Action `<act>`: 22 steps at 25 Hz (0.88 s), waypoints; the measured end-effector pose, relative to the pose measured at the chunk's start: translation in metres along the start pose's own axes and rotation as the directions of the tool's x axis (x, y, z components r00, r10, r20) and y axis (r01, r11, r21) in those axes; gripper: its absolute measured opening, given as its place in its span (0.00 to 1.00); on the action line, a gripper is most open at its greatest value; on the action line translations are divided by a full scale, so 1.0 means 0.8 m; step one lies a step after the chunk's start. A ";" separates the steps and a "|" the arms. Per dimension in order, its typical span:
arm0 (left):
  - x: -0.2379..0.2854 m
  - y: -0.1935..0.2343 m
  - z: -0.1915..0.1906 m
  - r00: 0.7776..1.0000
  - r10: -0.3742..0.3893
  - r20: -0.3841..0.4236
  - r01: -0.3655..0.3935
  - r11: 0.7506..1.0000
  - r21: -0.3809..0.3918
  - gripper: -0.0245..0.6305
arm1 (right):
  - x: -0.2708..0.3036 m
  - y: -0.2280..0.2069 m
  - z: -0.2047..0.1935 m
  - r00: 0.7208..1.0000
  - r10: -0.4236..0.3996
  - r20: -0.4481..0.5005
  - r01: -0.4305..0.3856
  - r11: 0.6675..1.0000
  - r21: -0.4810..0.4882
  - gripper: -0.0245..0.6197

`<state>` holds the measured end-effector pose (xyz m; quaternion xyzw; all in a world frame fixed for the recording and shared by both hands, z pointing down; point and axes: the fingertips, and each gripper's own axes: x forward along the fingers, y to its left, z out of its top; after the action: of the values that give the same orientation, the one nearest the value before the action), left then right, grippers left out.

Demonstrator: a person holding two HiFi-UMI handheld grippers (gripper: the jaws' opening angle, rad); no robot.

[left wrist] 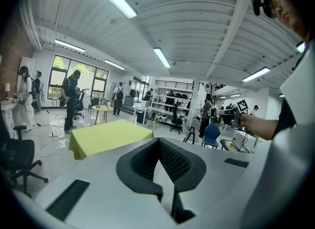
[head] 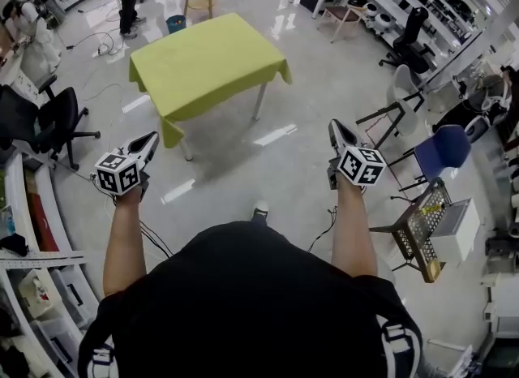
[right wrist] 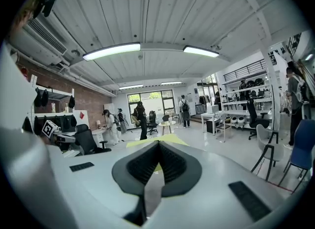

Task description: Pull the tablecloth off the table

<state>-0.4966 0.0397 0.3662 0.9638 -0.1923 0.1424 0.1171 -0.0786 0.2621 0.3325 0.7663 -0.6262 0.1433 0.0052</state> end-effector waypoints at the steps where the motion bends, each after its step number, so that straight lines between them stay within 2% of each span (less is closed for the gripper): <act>1: 0.008 0.002 0.001 1.000 0.003 -0.006 -0.003 1.000 0.000 0.07 | 0.007 -0.008 -0.001 1.000 0.002 -0.005 -0.002 1.000 0.003 0.06; 22: 0.262 0.042 0.070 0.996 0.067 -0.050 -0.067 0.998 0.012 0.07 | 0.202 -0.203 0.026 0.995 0.046 -0.083 -0.048 0.999 -0.014 0.06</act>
<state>-0.3114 -0.0768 0.3870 0.9535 -0.2208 0.1715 0.1122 0.1100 0.1381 0.3768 0.7447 -0.6445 0.1701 0.0338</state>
